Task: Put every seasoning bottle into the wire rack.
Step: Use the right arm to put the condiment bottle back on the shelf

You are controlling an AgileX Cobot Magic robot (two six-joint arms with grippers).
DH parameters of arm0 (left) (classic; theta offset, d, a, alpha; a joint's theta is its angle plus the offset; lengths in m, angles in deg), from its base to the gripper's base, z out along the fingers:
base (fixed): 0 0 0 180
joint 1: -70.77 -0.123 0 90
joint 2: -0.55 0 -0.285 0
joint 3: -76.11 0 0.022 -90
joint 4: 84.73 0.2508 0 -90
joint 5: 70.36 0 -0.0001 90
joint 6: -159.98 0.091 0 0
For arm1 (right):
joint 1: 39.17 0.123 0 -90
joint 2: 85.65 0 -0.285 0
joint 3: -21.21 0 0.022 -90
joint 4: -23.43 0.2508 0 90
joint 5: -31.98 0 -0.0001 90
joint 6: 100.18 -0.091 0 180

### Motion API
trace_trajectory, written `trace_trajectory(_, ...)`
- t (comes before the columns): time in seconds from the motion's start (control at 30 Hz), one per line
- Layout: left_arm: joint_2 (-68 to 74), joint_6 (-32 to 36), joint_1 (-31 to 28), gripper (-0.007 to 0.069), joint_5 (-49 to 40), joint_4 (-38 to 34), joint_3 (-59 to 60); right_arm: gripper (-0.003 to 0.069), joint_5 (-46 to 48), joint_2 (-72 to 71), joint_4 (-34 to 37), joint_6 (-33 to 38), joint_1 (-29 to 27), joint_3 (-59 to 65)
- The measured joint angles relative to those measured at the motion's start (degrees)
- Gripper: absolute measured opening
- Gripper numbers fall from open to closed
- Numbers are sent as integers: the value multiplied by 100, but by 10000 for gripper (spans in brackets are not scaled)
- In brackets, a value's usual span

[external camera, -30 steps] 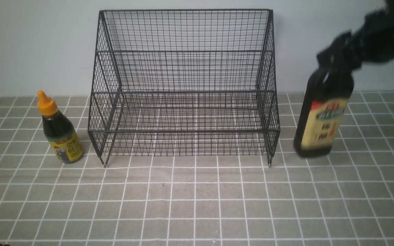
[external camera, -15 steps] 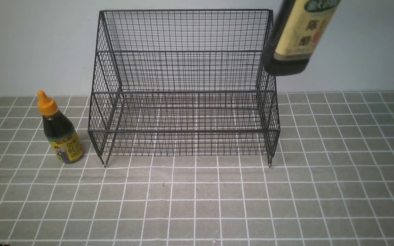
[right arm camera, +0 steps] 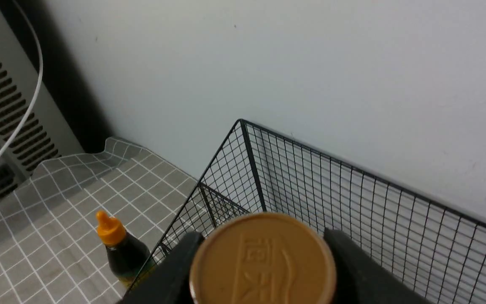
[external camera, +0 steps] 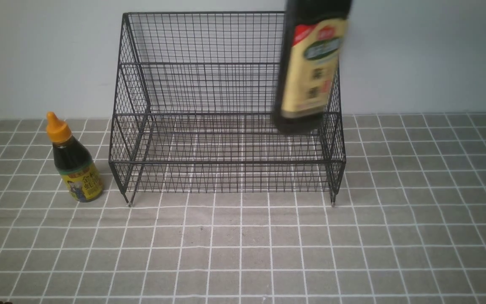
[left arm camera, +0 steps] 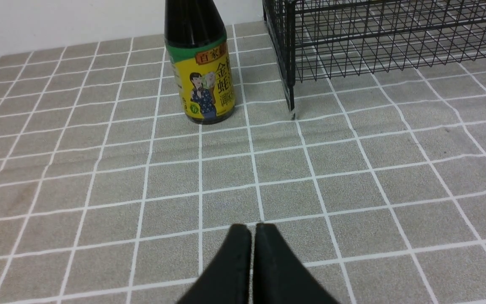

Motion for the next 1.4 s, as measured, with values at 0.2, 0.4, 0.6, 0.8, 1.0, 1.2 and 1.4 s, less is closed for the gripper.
trace_trajectory(0.2, 0, 0, 0, -7, 0, 0, 0, 325, 113, 293, -655, -641, 8, 0)
trace_trajectory(0.4, 0, 0, 0, -7, 0, 0, 0, 325, 712, 593, -1824, -1498, 0, -7)
trace_trajectory(0.6, 0, 0, 0, -7, 0, 0, 0, 325, 1252, 708, -2629, -2077, 0, -2)
trace_trajectory(0.8, 0, 0, 0, -7, 0, 0, 0, 325, 1263, 708, -2760, -2271, 0, -2)
trace_trajectory(1.0, 0, 0, 0, -7, 0, 0, 0, 328, 1274, 708, -2760, -2301, 0, -2)
trace_trajectory(1.2, 0, 0, 0, -7, 0, 0, 0, 430, 1247, 684, -2582, -2341, 0, -38)
trace_trajectory(1.4, 0, 0, 0, -7, 0, 0, 0, 501, 1235, 684, -2559, -2439, 0, -51)
